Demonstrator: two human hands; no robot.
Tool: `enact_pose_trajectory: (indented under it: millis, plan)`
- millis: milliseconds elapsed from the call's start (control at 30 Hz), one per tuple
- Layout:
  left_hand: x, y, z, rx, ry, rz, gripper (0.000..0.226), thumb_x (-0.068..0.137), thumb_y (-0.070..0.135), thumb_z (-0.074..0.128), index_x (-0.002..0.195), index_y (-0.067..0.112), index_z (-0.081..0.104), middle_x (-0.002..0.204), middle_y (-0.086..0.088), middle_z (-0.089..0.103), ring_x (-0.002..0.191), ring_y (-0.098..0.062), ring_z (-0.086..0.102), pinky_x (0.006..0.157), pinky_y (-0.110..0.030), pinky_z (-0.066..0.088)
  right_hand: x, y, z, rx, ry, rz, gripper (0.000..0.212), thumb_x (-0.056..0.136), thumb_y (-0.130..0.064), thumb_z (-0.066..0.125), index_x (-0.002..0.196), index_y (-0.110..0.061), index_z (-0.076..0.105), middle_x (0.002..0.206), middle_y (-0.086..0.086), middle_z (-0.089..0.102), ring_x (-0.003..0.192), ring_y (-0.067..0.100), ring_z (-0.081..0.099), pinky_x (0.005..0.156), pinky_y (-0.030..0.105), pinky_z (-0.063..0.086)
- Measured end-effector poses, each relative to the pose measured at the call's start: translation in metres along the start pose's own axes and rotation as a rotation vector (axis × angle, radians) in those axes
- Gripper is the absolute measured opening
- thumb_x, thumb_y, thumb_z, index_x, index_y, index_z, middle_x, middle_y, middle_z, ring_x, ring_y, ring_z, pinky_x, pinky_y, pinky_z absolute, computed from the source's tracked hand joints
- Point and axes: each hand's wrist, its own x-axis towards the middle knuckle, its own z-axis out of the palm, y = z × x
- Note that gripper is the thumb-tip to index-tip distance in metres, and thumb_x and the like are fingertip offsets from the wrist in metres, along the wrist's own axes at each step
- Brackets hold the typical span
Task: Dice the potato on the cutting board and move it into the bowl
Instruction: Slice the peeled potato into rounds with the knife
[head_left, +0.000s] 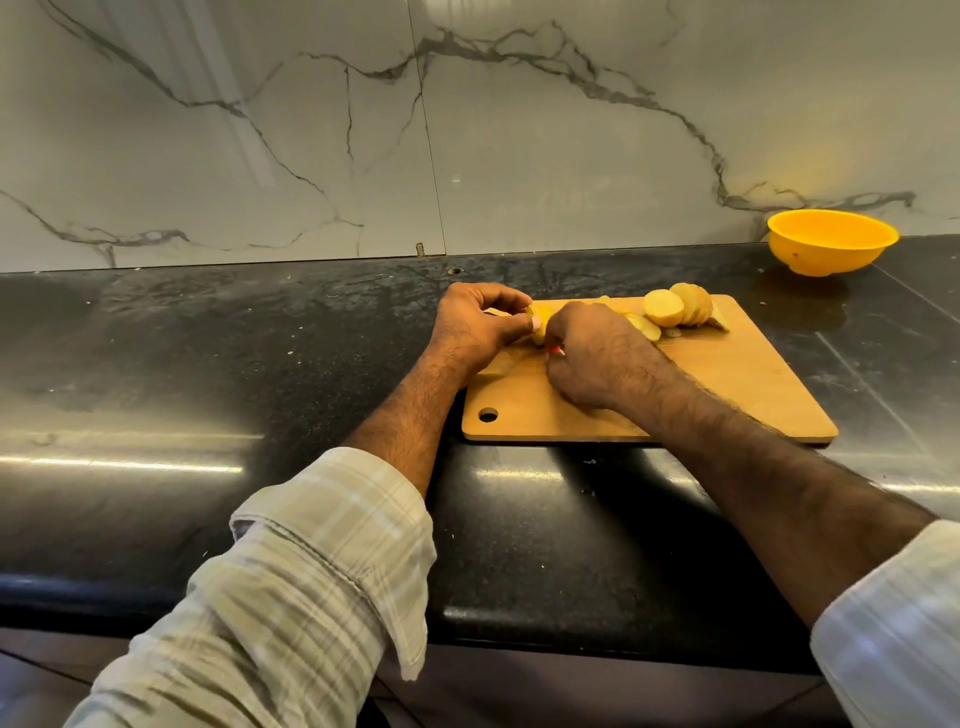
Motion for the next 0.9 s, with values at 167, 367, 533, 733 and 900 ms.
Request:
enact_pose_trajectory:
  millis: [167,367,533,733,900]
  plan:
    - [0.001,-0.001,-0.001,-0.016,0.004,-0.01,0.02,0.078,0.017,0.092,0.094,0.025,0.083,0.098,0.005,0.079,0.097,-0.018,0.076,0.087,-0.043,0.065,-0.009,0.005,-0.003,-0.066,-0.035,-0.024,0.034,0.093,-0.024,0.068,0.127,-0.024,0.067,0.117,0.001,0.067,0.098,0.021,0.062,0.078,0.034,0.056]
    - [0.002,-0.001,-0.02,0.05,-0.042,-0.004,0.022,0.08,0.015,0.091,0.098,0.016,0.08,0.098,0.0,0.078,0.095,-0.016,0.075,0.087,-0.035,0.064,-0.021,0.009,-0.01,-0.144,-0.067,0.0,0.037,0.097,-0.026,0.064,0.134,-0.026,0.063,0.125,0.005,0.064,0.109,0.025,0.062,0.09,0.043,0.06]
    - [0.006,0.001,-0.025,0.184,-0.076,0.044,0.022,0.079,0.016,0.091,0.097,0.019,0.079,0.1,0.007,0.077,0.097,-0.005,0.072,0.091,-0.029,0.059,-0.019,0.011,-0.018,-0.172,-0.068,0.054,0.038,0.098,-0.025,0.063,0.136,-0.024,0.061,0.126,0.006,0.063,0.108,0.027,0.062,0.09,0.045,0.06]
    - [0.008,0.001,-0.025,0.31,-0.157,0.108,0.035,0.074,0.027,0.096,0.104,0.024,0.077,0.102,0.007,0.075,0.098,-0.008,0.07,0.089,-0.03,0.062,-0.021,0.019,-0.018,-0.13,-0.036,0.088,0.038,0.097,-0.025,0.064,0.135,-0.022,0.06,0.124,0.006,0.063,0.096,0.021,0.056,0.085,0.039,0.058]
    - [0.005,0.005,-0.016,0.336,-0.228,0.149,0.037,0.079,0.021,0.093,0.111,0.022,0.076,0.108,0.009,0.074,0.102,-0.005,0.07,0.094,-0.028,0.06,-0.021,0.016,-0.017,-0.116,-0.048,0.072,0.037,0.096,-0.027,0.064,0.133,-0.022,0.059,0.123,0.005,0.065,0.1,0.022,0.059,0.085,0.04,0.059]
